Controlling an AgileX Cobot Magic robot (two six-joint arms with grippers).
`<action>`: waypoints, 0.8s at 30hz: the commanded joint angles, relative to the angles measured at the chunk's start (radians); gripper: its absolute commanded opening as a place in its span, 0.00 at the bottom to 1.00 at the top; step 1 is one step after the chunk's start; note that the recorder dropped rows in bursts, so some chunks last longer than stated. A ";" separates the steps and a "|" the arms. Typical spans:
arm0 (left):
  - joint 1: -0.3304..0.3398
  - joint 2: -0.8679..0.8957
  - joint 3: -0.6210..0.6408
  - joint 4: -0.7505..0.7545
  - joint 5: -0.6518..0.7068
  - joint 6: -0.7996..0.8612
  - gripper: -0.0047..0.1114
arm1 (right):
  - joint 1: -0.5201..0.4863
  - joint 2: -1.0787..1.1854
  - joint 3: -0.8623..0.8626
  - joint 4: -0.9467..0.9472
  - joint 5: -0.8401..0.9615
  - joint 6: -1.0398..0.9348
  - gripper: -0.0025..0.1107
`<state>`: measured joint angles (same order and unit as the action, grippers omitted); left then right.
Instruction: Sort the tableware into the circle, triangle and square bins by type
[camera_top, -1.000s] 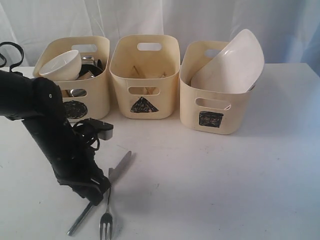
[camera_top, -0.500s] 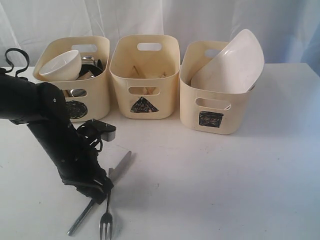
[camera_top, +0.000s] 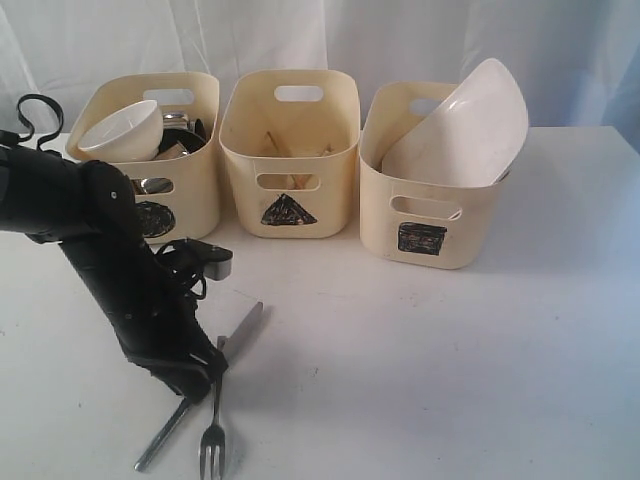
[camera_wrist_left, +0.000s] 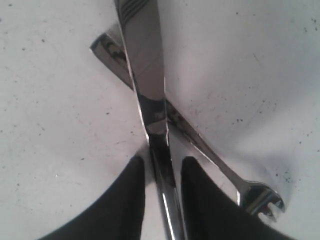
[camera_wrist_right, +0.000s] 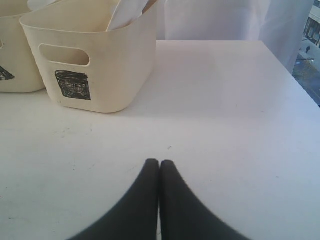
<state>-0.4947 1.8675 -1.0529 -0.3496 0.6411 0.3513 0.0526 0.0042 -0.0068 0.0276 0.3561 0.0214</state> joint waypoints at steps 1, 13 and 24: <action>-0.007 0.060 0.030 -0.001 0.040 -0.012 0.12 | -0.004 -0.004 0.007 0.002 -0.006 0.002 0.02; -0.007 0.035 0.028 -0.001 0.061 -0.012 0.04 | -0.004 -0.004 0.007 0.002 -0.006 0.002 0.02; -0.007 -0.011 0.028 0.009 0.045 -0.012 0.04 | -0.004 -0.004 0.007 0.002 -0.006 0.002 0.02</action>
<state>-0.4965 1.8524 -1.0463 -0.3789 0.6797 0.3465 0.0526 0.0042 -0.0068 0.0276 0.3561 0.0214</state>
